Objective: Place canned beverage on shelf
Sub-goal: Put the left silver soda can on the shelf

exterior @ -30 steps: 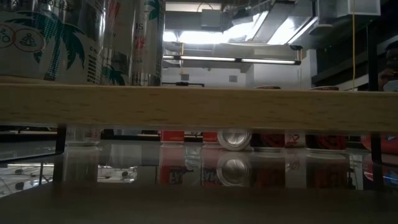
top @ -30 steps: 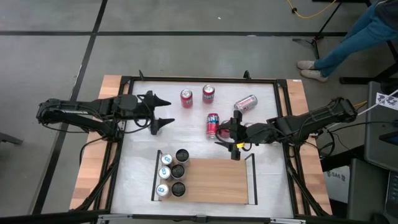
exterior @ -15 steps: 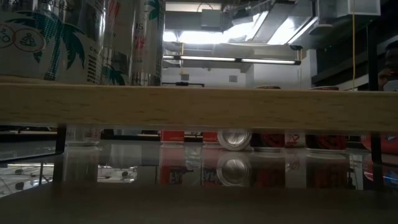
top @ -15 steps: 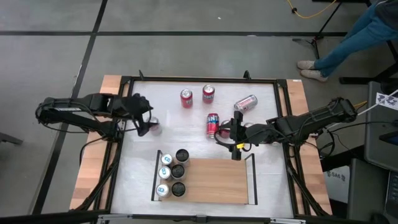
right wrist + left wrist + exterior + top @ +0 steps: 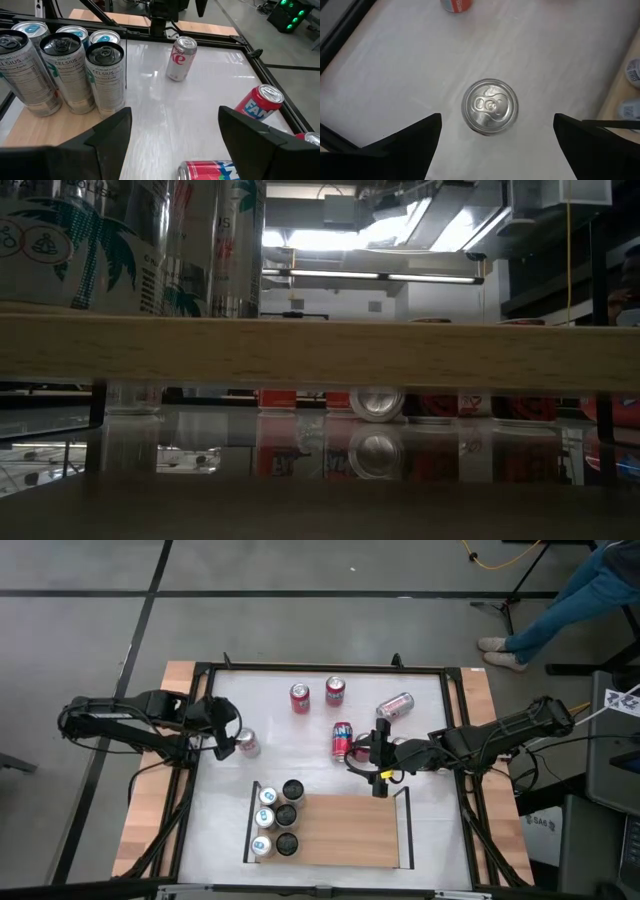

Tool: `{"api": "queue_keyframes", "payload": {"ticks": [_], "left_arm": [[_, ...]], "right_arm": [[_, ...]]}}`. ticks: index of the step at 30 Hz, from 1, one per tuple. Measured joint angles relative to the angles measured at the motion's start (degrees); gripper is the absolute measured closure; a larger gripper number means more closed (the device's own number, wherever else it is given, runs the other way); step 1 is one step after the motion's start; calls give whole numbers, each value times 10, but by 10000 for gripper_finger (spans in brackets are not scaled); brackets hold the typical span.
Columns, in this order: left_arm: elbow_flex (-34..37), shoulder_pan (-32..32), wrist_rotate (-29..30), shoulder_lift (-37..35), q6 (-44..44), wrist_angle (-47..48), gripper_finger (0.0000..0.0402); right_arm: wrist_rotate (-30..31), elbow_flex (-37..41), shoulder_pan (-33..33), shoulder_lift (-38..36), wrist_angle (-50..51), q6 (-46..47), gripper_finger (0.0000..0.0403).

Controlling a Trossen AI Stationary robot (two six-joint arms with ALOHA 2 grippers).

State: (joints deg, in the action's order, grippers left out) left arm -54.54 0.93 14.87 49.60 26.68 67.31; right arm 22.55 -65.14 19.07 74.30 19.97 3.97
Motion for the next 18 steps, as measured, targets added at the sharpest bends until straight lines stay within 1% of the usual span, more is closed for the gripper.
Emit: {"api": "queue_keyframes", "payload": {"ticks": [4, 10, 18], "left_arm": [[11, 0, 8, 6, 0, -3, 24], [64, 0, 6, 6, 1, -19, 24], [127, 0, 6, 6, -2, -81, 24]], "right_arm": [[0, 0, 0, 0, 0, 0, 116], [0, 0, 0, 0, 1, 0, 116], [0, 0, 0, 0, 2, 0, 116]]}}
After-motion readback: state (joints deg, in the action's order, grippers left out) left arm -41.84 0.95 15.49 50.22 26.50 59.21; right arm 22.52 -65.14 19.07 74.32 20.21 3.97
